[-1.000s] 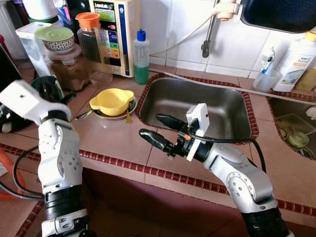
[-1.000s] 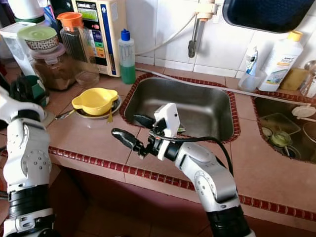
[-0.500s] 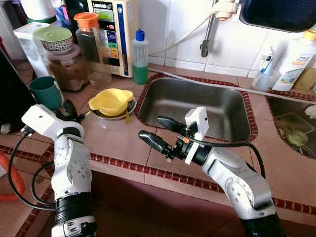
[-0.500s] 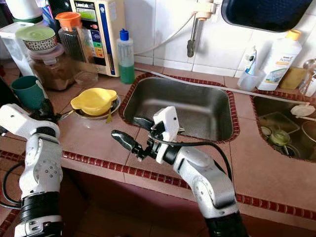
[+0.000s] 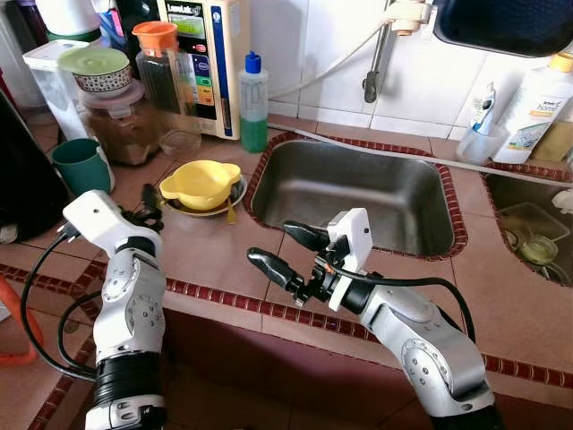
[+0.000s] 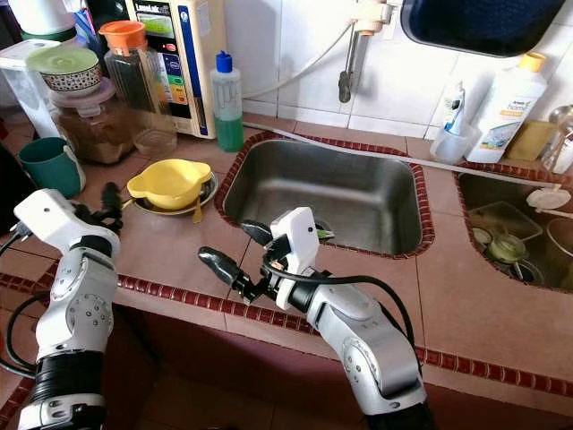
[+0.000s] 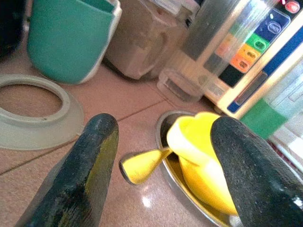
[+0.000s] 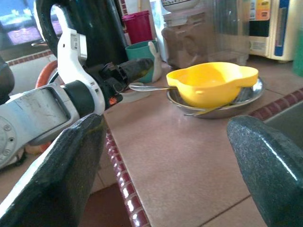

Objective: Kitchen organization

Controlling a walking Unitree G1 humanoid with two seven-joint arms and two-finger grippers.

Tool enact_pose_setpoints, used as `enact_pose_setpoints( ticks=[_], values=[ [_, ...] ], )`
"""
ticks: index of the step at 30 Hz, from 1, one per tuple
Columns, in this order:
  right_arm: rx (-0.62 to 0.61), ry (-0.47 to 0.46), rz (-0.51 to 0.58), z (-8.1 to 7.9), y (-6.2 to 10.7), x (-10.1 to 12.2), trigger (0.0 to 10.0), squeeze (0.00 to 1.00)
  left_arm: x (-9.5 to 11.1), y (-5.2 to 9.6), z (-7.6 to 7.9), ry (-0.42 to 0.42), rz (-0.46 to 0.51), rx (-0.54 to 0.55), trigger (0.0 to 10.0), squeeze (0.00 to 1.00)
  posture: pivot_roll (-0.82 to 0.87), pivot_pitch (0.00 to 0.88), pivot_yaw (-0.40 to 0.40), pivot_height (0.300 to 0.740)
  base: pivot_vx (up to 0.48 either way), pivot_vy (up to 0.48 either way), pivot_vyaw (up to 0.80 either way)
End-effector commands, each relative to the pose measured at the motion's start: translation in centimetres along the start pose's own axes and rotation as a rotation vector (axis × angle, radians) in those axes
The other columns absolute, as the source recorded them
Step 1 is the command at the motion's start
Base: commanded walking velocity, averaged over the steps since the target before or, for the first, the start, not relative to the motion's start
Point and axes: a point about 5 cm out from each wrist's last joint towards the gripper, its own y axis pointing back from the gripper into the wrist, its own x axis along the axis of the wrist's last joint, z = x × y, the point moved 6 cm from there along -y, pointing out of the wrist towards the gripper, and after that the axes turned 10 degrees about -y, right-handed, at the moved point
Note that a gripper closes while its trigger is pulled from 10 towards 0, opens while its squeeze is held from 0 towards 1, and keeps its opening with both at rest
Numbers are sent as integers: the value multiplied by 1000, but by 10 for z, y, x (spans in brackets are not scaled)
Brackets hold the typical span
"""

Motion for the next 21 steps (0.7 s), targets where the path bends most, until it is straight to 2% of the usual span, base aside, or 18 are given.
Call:
enact_pose_setpoints(
  ticks=[1, 6, 12, 16, 17, 21],
  values=[
    [-13, 30, 21, 1, 3, 7, 10000, 0, -4, 0, -3, -33, -28, -18, 10000, 1000, 23, 26, 18, 740, 0, 0, 0],
    [-80, 88, 39, 17, 11, 15, 10000, 0, 3, 1, -14, -100, -36, -45, 10000, 1000, 35, 32, 18, 740, 0, 0, 0],
    [-111, 103, 66, 23, 11, 23, 10000, 0, 6, 3, -17, -119, -34, -54, 10000, 1000, 37, 33, 18, 740, 0, 0, 0],
    [-115, 106, 77, 23, 10, 26, 10000, 0, 9, 3, -21, -80, -8, -17, 10000, 1000, 33, 35, 12, 740, 0, 0, 0],
    [-114, 108, 77, 23, 10, 26, 10000, 0, 7, 3, -19, -45, -8, -4, 10000, 1000, 32, 35, 10, 740, 0, 0, 0],
    [-110, 111, 76, 23, 9, 26, 10000, 0, 0, 4, -18, 2, -32, 14, 10000, 1000, 28, 36, 6, 740, 0, 0, 0]
  ],
)
